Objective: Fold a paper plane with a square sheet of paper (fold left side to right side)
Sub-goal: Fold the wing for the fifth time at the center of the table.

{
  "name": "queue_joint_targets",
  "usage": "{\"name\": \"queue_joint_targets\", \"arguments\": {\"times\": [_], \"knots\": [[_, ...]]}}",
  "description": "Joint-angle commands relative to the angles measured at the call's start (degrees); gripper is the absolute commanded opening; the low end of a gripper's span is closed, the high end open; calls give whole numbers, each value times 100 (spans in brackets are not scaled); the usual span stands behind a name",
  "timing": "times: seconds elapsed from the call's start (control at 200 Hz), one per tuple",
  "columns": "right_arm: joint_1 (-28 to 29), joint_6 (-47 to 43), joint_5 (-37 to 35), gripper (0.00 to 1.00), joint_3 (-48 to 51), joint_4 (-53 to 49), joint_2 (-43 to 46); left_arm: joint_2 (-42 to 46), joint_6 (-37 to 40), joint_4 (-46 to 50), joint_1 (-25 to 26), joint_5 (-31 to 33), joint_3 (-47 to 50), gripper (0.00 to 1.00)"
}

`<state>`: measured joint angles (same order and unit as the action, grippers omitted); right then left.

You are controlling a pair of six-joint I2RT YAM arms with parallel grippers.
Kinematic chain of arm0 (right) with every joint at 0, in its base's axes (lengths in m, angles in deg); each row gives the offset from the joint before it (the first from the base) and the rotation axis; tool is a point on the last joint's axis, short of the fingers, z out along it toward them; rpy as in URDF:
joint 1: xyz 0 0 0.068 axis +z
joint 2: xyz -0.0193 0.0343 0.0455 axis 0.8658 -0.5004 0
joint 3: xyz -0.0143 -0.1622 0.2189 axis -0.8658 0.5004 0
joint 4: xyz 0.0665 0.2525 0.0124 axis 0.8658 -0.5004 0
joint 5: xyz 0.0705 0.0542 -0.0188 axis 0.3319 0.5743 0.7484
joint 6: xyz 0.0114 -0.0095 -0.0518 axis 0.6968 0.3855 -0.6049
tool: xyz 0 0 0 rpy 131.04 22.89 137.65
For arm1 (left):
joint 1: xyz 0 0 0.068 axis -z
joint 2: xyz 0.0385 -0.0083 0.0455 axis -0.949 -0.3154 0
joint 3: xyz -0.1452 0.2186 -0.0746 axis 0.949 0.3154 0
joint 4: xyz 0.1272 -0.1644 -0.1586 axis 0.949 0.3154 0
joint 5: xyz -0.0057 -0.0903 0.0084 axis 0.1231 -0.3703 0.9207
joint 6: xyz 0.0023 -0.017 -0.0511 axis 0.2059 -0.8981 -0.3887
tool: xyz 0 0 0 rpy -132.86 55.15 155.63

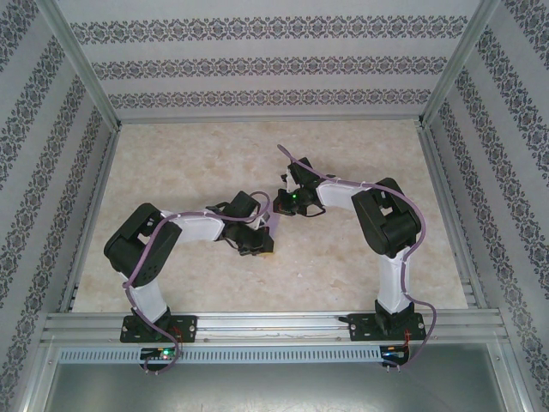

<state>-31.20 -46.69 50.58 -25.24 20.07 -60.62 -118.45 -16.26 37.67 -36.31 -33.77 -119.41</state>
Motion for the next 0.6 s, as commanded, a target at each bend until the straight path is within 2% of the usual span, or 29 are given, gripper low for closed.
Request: {"name": "queue_joint_targets", "arguments": {"times": [0.0,0.595], "knots": [[114,-137,-780,0,237,-742,-601,-44,-24,-106,80,33,106,6],[120,-163,-772,0,210,-800,-640,184,-240,-361,107,-4,595,6]]}}
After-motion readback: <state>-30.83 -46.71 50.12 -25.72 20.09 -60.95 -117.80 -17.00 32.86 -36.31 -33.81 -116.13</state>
